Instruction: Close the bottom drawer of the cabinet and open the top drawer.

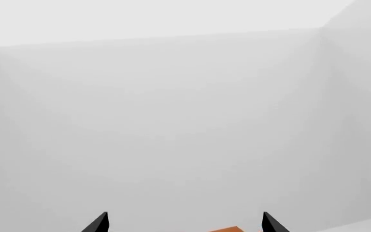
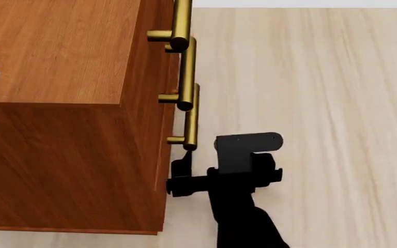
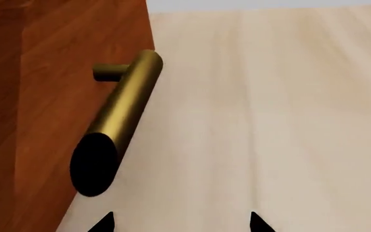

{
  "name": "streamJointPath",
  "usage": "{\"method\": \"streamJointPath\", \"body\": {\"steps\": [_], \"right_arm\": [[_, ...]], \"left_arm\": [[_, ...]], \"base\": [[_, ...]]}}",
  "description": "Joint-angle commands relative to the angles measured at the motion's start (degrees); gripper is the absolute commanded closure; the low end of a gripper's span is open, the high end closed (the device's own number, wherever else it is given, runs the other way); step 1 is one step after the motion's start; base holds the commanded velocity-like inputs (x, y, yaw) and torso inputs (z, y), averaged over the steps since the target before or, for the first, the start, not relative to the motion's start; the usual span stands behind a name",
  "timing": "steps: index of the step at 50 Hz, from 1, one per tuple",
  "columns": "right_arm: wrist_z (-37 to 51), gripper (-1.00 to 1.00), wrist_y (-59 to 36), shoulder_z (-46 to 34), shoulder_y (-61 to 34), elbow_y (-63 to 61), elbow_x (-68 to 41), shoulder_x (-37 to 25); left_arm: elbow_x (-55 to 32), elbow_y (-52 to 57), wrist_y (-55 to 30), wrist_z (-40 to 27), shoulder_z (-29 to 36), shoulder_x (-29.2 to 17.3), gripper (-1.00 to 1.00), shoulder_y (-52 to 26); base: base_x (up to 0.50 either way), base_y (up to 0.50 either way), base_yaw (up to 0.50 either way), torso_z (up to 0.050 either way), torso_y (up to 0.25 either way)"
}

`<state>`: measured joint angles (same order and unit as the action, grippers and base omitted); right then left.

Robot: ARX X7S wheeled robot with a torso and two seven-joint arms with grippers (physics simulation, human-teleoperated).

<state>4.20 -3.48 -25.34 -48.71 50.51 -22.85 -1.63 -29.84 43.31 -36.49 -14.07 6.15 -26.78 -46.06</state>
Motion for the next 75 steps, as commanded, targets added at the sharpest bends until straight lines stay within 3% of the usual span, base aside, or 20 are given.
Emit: {"method": "streamJointPath", "body": {"steps": [1, 12, 19, 25, 38, 53, 75], "right_arm": [[0.2, -1.0, 4.09, -12.03, -2.85, 5.82, -12.02, 1.51], [2.49, -1.0, 8.86, -28.95, -4.83, 7.75, -26.67, 1.55], [3.36, -1.0, 9.02, -31.82, -4.82, 5.91, -28.82, 0.88], [8.56, -1.0, 6.68, -32.94, -2.02, -5.51, -28.86, -4.34], [22.22, -1.0, 2.77, -33.55, 5.2, -32.48, -29.52, -18.6], [33.38, -1.0, 2.61, -30.55, 10.48, -52.62, -31.9, -30.33], [33.32, -1.0, 12.88, -21.3, 16.24, -61.7, -41.71, -34.4]], "left_arm": [[-0.27, 0.18, 0.01, -0.18, -0.16, -0.3, -1.0, 0.0], [-0.37, 0.27, 0.31, -0.26, -0.37, -0.67, -1.0, 0.24], [-0.8, 0.56, -0.01, -0.57, -0.55, -0.73, -1.0, 0.06], [-1.33, 1.1, -0.88, -0.98, -0.46, -0.77, -1.0, -0.7], [-1.55, 1.08, -0.98, -1.26, 0.6, -0.1, -1.0, -1.7], [-1.88, 1.65, -1.01, -1.77, 1.08, 0.13, -1.0, -1.75], [-2.04, 1.66, -0.54, -2.12, 1.49, 0.12, -1.0, -1.7]], "base": [[0.0, 0.0, 0.0, 0.0, 0.0], [0.01, 0.0, 0.01, 0.0, -0.002], [0.01, 0.01, 0.01, 0.0, -0.003], [0.0, 0.01, 0.01, 0.0, 0.0], [0.0, 0.0, 0.0, 0.0, 0.0], [0.0, 0.0, 0.0, 0.0, 0.0], [0.0, 0.0, 0.0, 0.0, 0.0]]}}
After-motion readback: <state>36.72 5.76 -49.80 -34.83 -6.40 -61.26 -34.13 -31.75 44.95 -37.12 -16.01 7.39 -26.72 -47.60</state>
